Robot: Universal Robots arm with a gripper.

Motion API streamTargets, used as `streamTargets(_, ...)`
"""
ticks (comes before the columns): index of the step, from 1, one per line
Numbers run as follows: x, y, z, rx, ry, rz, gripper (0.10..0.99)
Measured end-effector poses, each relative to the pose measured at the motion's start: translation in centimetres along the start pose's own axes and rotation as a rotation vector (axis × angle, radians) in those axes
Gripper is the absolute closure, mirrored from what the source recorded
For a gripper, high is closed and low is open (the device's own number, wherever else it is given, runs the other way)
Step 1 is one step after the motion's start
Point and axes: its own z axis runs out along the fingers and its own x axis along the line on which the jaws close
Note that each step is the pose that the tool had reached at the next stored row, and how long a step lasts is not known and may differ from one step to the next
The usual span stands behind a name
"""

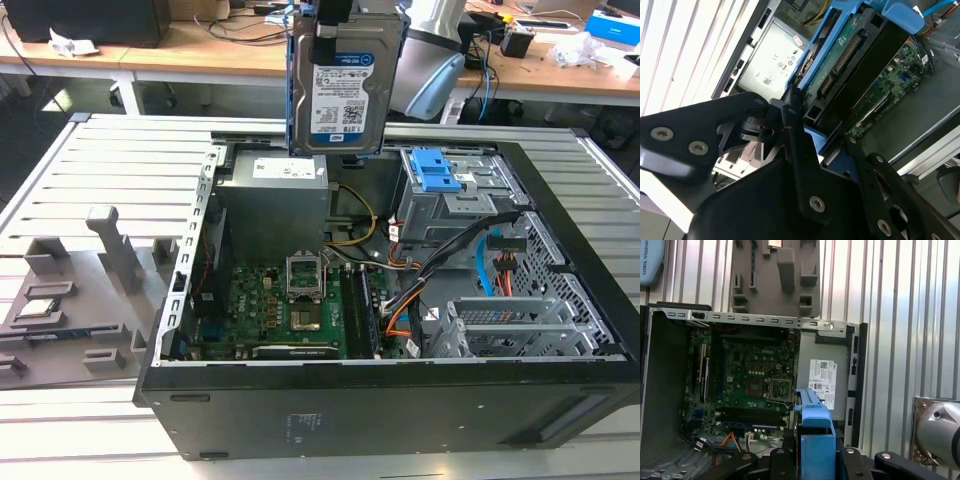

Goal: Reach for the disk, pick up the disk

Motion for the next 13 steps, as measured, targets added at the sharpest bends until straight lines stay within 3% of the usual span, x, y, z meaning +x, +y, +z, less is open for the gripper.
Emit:
streamTargets(6,0.01,-1.65,-0.07,0.000,0.0001,0.000,0.722)
streamTargets(13,0.03,-1.99,-0.08,0.000,0.0000,0.000,0.722)
